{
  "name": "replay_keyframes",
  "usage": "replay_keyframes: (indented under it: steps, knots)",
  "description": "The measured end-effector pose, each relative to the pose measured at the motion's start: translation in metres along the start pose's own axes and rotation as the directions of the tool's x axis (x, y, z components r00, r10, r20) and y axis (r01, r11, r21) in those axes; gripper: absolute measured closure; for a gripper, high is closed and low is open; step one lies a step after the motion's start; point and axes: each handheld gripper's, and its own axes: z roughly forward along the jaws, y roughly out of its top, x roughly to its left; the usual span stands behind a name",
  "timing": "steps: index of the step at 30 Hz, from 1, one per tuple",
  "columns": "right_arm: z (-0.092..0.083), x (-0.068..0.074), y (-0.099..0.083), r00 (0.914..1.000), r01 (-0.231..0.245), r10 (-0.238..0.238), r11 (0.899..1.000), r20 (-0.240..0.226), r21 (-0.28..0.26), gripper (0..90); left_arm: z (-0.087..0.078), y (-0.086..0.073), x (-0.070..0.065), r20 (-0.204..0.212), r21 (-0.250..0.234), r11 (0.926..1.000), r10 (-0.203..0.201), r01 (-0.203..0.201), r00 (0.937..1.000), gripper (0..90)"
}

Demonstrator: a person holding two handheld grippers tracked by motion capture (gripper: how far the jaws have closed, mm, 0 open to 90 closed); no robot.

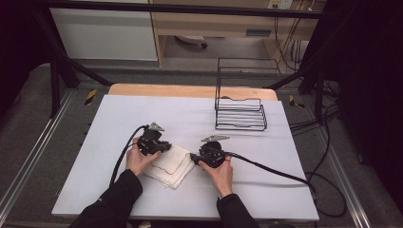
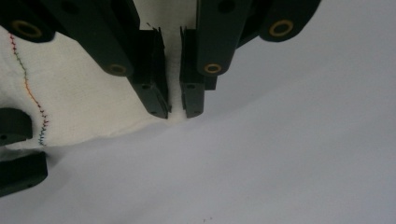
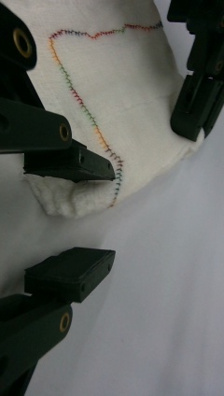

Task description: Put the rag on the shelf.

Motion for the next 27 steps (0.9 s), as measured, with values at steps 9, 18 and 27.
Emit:
replay_keyframes:
  steps: [9, 18, 27]
  knots:
    - [0.0, 0.005, -0.004, 0.9984, -0.04, 0.04, 0.999, -0.039, -0.002, 66.3, -0.008, 0.001, -0.001, 0.005, -0.022, 0.9997, -0.007, 0.007, 1.0, 82.6]
    - [0.001, 0.008, -0.006, 0.9961, -0.067, 0.066, 0.998, -0.058, -0.019, 83.9, -0.015, -0.001, -0.002, 0.013, -0.049, 0.9988, -0.003, 0.004, 0.9999, 82.6]
    - [-0.017, 0.012, 0.001, 0.9939, -0.05, 0.041, 0.995, -0.102, -0.081, 84.7, -0.038, -0.003, -0.004, 0.029, -0.123, 0.9922, -0.013, 0.016, 0.9995, 82.6]
